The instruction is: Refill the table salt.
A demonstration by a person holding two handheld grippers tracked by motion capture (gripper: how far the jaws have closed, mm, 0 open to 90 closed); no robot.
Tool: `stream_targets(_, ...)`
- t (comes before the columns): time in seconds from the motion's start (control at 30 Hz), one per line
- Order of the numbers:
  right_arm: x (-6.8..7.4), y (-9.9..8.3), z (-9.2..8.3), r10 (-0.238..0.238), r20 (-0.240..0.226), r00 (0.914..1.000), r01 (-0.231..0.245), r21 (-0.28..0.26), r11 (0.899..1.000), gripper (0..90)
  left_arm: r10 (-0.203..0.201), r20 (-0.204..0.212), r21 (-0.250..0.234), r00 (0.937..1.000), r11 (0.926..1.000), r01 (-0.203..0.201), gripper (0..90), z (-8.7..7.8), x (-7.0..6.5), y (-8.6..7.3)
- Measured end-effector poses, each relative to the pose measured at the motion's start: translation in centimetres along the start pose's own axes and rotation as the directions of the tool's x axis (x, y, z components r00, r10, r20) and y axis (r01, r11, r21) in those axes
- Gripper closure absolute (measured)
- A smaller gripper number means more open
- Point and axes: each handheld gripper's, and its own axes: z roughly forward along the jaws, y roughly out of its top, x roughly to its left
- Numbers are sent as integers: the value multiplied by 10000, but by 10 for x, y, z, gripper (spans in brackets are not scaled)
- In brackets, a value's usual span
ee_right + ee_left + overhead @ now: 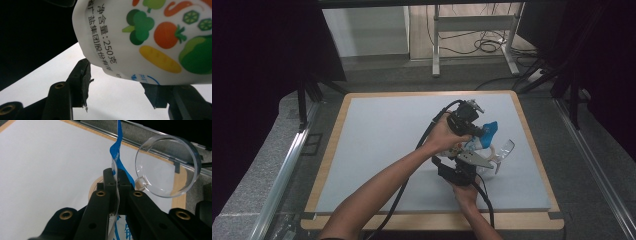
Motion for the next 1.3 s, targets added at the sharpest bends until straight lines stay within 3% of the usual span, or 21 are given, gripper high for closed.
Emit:
stream_targets(0.47,-3,1,0,-46,300,9995,41,175,9998,479,-43,-161,-1,9999,10000,43,896,2,-3,1)
stream_targets(1.3,0,-1,1,-149,354,9993,141,225,9996,489,26,-172,67,9998,10000,-25,896,1,-2,-3)
